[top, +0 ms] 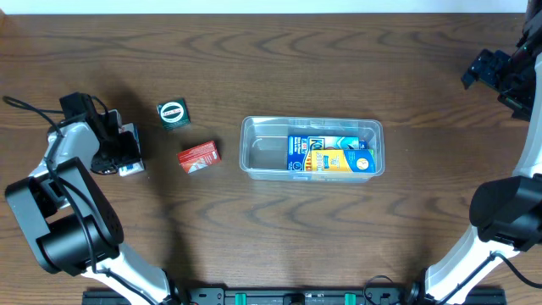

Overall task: Pack container
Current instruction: 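Lift the Panadol box and carry it toward the container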

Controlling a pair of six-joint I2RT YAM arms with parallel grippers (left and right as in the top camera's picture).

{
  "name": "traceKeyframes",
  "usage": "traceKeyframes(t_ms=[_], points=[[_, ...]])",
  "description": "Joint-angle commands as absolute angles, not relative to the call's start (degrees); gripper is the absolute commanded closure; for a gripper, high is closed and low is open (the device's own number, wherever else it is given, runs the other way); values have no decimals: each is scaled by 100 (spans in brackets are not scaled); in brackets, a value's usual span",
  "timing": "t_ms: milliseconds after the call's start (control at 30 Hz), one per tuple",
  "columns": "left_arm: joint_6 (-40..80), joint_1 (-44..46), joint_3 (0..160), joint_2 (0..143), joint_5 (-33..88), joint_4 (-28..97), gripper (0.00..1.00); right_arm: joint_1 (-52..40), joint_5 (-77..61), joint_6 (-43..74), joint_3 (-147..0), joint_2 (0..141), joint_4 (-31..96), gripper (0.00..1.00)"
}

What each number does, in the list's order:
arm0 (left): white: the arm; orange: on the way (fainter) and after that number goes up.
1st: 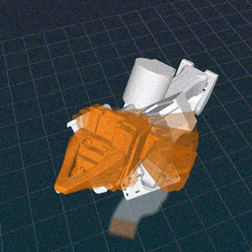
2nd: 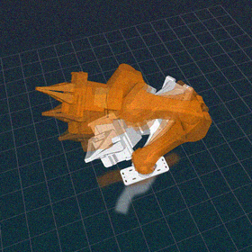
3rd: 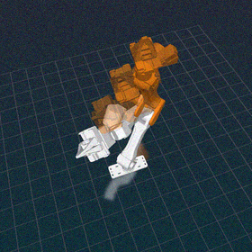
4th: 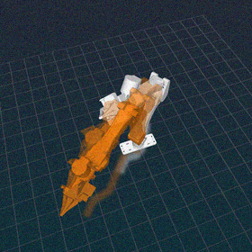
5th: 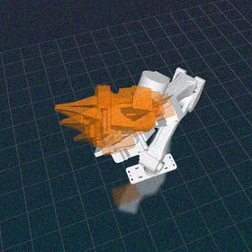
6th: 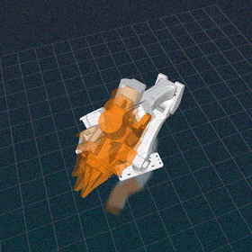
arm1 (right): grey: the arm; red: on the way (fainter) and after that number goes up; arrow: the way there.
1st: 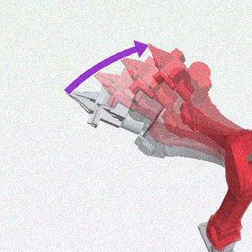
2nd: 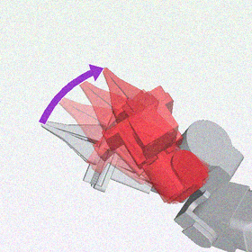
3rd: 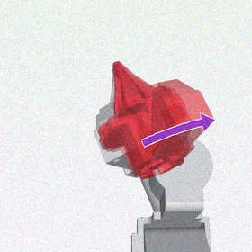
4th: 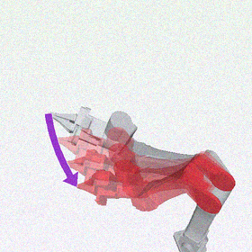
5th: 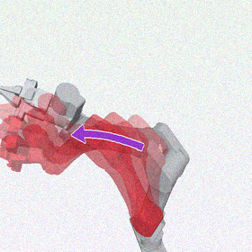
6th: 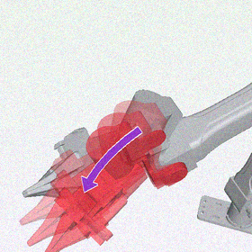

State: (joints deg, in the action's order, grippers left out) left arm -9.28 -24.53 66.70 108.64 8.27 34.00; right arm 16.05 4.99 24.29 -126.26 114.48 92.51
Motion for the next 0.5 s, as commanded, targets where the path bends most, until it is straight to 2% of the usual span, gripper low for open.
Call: traceKeyframes(t_ms=[0,467], points=[[-1000,-2359,7013,10842,617,3647,57,1653,578,2368,-12702,11467,9258,1],[-1094,-1219,8254,10499,615,4613,57,1653,578,2370,-12700,11467,9258,1]])
